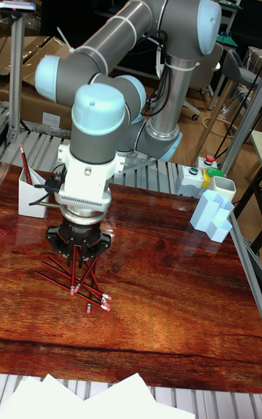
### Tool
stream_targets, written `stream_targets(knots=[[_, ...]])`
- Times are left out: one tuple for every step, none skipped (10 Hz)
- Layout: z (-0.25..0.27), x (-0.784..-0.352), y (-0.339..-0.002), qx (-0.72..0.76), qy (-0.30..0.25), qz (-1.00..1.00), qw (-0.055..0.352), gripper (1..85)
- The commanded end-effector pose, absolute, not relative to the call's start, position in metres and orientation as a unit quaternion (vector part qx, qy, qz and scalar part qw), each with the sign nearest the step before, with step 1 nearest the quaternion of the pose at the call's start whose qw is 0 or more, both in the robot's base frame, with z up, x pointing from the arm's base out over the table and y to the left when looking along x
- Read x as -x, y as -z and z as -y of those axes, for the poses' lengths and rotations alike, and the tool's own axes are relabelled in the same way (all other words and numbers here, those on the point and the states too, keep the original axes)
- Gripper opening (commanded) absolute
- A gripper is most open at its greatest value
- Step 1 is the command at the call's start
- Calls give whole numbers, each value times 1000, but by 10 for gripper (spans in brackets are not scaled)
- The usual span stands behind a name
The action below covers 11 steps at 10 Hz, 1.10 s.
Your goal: Put the pen into the pen holder
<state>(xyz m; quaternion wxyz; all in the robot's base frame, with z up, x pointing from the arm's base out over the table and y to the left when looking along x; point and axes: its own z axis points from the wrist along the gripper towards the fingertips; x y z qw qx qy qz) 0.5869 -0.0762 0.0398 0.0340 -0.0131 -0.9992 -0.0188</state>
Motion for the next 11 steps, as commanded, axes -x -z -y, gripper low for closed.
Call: stream_targets(knots=[[72, -581, -30, 13, 28, 998, 56, 273], [69, -579, -31, 16, 26, 997, 68, 273], [71, -576, -32, 15, 20, 997, 79, 270], [73, -570, -36, 14, 16, 996, 88, 260], [76, -566, -43, 12, 12, 996, 93, 250], [77, -563, -49, 12, 10, 995, 94, 243], [77, -560, -55, 8, 11, 995, 95, 240], [73, -558, -56, 6, 18, 995, 100, 240], [68, -547, -58, 4, 28, 992, 122, 240], [70, -526, -64, 3, 25, 986, 162, 240], [71, -512, -70, 3, 22, 981, 192, 240]])
